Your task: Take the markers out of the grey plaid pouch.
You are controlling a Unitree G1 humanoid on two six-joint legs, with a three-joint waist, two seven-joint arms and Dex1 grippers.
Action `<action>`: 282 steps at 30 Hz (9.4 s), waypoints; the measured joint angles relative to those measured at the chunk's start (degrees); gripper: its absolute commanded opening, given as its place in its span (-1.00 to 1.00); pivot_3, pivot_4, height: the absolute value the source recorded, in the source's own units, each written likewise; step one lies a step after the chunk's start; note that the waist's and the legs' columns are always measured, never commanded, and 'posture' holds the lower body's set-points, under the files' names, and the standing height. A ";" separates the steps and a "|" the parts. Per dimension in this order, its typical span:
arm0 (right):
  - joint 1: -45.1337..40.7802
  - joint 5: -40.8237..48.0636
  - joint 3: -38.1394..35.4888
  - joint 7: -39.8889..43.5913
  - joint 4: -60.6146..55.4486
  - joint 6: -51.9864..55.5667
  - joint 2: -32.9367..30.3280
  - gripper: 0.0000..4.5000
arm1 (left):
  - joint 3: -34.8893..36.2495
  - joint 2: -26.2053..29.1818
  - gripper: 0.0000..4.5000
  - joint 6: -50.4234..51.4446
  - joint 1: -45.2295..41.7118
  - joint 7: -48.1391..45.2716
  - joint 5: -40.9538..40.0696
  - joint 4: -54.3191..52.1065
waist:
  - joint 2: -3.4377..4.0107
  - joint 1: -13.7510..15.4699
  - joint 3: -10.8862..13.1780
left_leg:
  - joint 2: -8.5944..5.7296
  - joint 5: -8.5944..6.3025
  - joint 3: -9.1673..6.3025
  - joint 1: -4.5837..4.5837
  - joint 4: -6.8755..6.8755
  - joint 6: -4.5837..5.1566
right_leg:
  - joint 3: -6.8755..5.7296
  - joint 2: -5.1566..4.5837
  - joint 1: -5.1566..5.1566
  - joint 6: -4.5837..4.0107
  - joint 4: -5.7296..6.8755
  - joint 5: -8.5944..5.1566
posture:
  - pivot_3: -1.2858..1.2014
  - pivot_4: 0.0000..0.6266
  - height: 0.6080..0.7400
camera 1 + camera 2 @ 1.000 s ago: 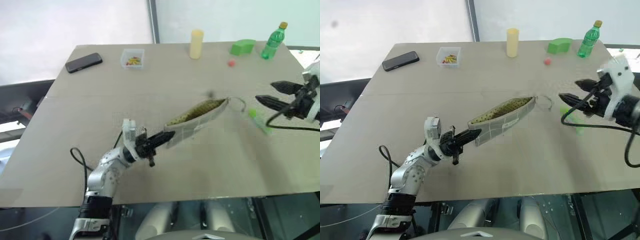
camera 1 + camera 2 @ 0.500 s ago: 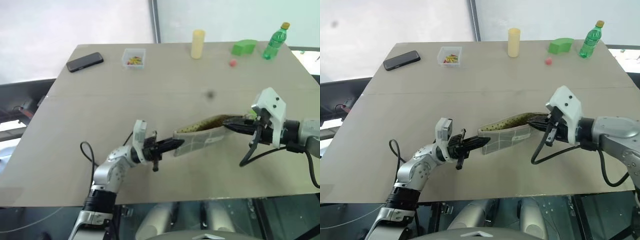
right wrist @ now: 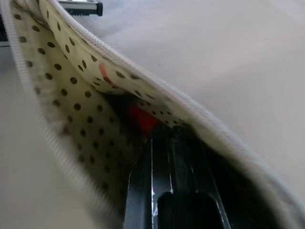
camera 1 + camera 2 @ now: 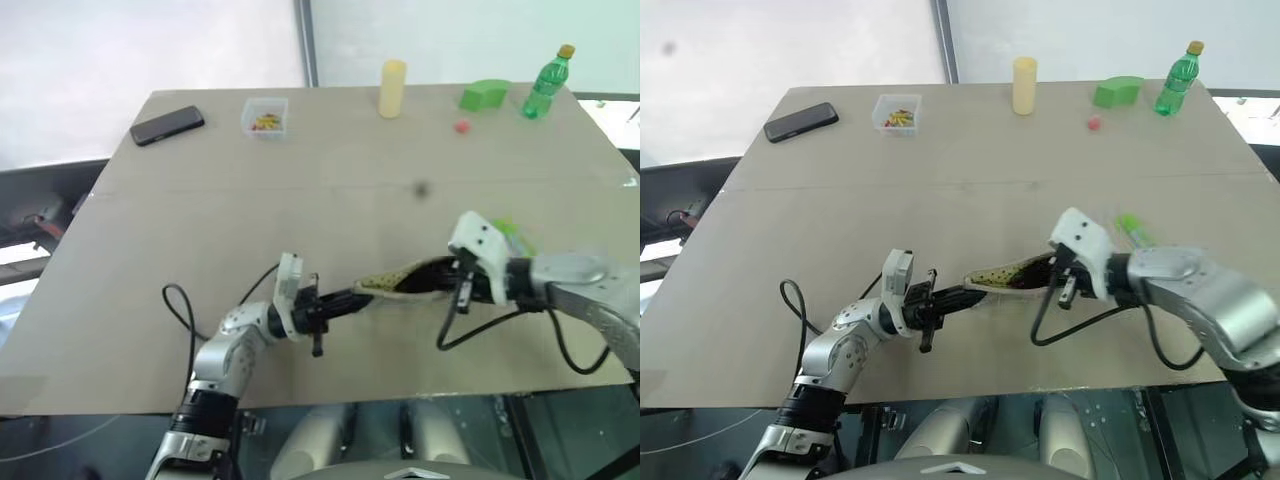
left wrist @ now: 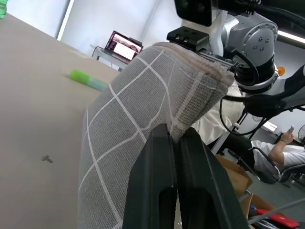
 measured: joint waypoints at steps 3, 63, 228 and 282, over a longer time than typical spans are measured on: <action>-0.51 -1.57 0.34 0.38 0.02 -0.98 0.17 -0.98 | 0.24 0.06 -1.00 -0.35 0.17 0.07 0.03 0.00 | 0.00 0.10 0.00 | -0.02 0.00 0.00 0.00 0.00 0.00 | 0.01 0.00 0.00 0.01 -0.03 0.00 | 0.03 -0.52 1.00; 8.55 2.19 -25.76 11.65 -5.61 0.43 4.65 -0.86 | 2.56 -1.74 -1.00 -7.71 -5.23 -1.42 2.33 11.34 | -0.24 1.00 -0.19 | 0.79 -0.07 0.43 0.13 -0.07 -0.49 | -0.44 0.20 -0.14 -0.33 0.04 0.21 | 0.03 -0.52 1.00; -8.11 -27.51 -15.81 5.89 53.61 -3.70 -1.80 0.29 | 4.90 1.94 -1.00 -7.38 -2.50 16.51 7.34 -2.42 | -0.18 -0.14 0.05 | 1.14 -0.22 0.96 0.13 0.14 -0.63 | -0.52 0.21 -0.22 -0.51 0.04 0.45 | 0.03 -0.52 1.00; 50.61 -12.49 -42.71 7.60 5.06 -35.95 8.24 0.98 | 23.41 24.13 1.00 -0.55 25.99 24.12 -4.55 -20.34 | -0.18 -0.20 0.15 | 1.75 -0.58 2.15 0.87 -0.21 -0.47 | -0.25 0.06 0.25 -0.36 -0.17 0.20 | 0.03 -0.52 1.00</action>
